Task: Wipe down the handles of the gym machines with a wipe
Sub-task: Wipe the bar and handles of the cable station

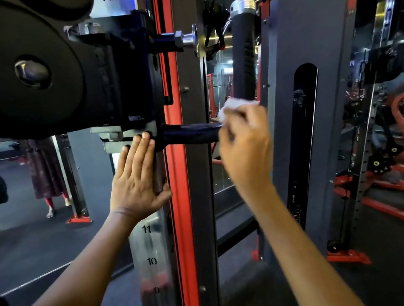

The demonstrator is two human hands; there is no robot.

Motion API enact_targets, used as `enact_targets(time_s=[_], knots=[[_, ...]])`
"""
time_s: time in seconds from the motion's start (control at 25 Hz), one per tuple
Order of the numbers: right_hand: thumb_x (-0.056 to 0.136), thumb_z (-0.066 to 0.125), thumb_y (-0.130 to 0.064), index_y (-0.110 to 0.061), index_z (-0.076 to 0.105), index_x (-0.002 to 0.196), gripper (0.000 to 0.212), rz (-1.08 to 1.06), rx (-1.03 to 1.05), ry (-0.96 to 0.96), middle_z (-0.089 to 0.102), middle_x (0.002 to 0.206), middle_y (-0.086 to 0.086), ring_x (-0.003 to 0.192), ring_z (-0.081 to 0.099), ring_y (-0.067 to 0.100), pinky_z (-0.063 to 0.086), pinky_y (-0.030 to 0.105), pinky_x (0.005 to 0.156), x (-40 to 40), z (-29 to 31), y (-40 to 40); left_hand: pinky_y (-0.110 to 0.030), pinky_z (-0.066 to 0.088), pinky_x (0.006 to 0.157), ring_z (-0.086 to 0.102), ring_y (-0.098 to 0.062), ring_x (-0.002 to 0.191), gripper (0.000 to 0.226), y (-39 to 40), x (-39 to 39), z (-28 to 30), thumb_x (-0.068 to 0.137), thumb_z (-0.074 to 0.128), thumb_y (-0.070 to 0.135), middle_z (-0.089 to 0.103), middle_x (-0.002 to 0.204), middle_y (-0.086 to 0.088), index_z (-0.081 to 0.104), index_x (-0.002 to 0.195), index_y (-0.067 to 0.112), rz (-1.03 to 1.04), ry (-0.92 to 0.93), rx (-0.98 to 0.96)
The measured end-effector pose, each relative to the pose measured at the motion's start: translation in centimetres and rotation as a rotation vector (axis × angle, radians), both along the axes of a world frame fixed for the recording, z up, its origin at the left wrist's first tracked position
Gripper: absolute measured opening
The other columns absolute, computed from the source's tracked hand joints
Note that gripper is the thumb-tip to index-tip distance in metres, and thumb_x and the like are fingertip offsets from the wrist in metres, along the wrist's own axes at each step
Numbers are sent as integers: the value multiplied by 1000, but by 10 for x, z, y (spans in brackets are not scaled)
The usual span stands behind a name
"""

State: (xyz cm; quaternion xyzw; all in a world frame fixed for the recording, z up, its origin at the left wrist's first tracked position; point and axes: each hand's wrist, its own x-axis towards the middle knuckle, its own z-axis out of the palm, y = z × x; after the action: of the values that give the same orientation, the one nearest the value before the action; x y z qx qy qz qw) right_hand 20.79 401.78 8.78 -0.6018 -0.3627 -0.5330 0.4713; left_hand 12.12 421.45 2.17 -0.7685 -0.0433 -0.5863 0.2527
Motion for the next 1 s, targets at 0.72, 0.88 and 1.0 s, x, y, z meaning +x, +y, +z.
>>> enact_targets(time_s=[0.72,0.88,1.0], knots=[[83,63,-1,1,65,107,24,-135,-315,118,57,110,16,102,56,24,52,28,83,-10,14,-20,-36,1,120,-4,-18,147,95,0,0,-2,79,43,49,-8,159,-3,-3,151,8,5,23,-19],[71,63,-1,7,67,90,21,-202,-190,-34,63,89,19,82,63,27,58,31,64,-16,-3,6,-36,1,120,-3,-18,147,93,-1,0,-1,79,44,50,-8,159,-3,9,149,1,11,4,-18],[72,70,6,6,67,95,23,84,-238,-3,64,98,20,91,64,31,53,29,79,-40,-11,49,-36,2,120,-1,-17,147,90,-2,-2,-1,80,45,54,-9,159,2,18,145,-2,-24,-8,-33]])
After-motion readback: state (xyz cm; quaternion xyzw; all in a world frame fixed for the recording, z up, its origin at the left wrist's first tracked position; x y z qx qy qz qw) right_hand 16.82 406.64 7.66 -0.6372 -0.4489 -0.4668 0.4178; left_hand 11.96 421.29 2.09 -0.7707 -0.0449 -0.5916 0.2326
